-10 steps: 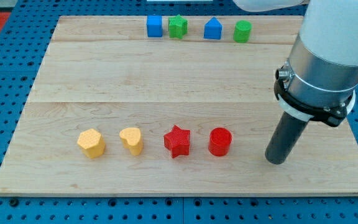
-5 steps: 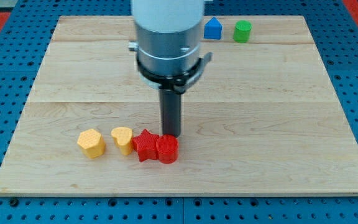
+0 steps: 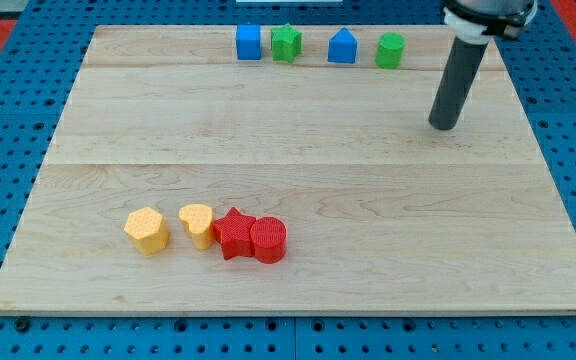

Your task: Move yellow blocks away from the adjacent line of the red blocks

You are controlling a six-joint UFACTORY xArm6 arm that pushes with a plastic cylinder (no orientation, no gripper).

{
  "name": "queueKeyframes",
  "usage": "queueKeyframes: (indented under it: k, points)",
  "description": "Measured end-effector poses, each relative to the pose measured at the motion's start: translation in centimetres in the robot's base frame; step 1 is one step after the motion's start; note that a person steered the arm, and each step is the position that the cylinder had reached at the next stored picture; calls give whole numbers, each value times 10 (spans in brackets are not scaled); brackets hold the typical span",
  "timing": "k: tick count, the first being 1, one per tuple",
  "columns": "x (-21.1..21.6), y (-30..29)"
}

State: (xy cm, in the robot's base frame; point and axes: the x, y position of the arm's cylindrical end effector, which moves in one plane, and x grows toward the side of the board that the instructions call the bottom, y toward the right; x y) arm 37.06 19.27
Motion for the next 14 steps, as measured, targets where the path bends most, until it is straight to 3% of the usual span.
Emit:
queueKeyframes:
  k: [2,8,10,14]
  points:
    - [-65,40]
    - [-112,21]
    - [-61,15]
    - [157,-3]
